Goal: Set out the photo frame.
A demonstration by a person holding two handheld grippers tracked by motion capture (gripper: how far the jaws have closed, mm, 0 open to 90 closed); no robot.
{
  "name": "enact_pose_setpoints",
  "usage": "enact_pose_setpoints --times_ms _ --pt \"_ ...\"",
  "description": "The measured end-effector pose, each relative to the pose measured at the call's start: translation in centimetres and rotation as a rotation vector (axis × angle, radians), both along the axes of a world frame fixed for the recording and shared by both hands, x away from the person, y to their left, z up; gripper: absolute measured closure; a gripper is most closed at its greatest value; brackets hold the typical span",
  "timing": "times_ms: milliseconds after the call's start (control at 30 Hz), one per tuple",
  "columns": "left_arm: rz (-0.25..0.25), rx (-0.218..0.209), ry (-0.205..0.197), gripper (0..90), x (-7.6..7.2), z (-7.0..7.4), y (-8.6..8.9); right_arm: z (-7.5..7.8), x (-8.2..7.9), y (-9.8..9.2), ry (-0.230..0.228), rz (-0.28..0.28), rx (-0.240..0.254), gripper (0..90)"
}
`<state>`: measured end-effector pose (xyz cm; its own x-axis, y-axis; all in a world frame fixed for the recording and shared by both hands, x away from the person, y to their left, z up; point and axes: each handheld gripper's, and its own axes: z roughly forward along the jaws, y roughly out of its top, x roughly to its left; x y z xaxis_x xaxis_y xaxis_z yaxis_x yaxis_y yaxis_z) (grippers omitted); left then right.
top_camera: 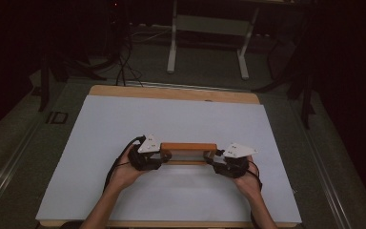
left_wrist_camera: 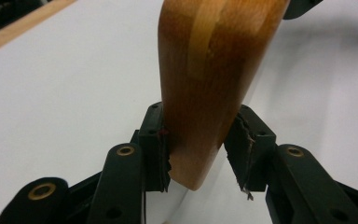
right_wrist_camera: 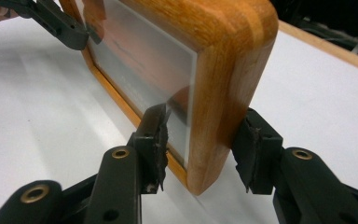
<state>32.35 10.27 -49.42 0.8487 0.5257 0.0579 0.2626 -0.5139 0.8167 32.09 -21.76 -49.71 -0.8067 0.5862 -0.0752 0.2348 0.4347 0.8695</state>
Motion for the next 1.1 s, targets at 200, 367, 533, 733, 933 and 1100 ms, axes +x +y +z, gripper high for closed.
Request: enact_pose_setpoints --times_ms 200,367,533,733,933,1100 --pt "-0.007 -0.069 0.107 61.2 0.8 -0.6 0.6 -0.3 0.5 -0.2 0.061 0.005 0.023 57.2" --pt "-0.001 -0.089 0.171 61.2 1.3 -1.0 0.8 -0.5 0.8 -0.2 0.102 0.003 0.042 57.3" --pt "0.011 -0.113 0.211 60.4 1.7 -1.4 1.2 -1.1 1.2 -0.1 0.167 0.003 0.055 58.0" --pt "0.046 -0.143 0.254 59.2 2.2 -2.0 1.3 -1.6 1.6 0.1 0.184 -0.014 0.055 57.8" --pt "0.082 -0.142 0.27 57.5 2.4 -2.2 1.1 -2.0 1.8 0.2 0.173 -0.054 0.046 58.7" --pt "0.107 -0.139 0.277 48.0 2.6 -2.3 1.2 -2.3 1.8 0.3 0.179 -0.052 0.032 56.9"
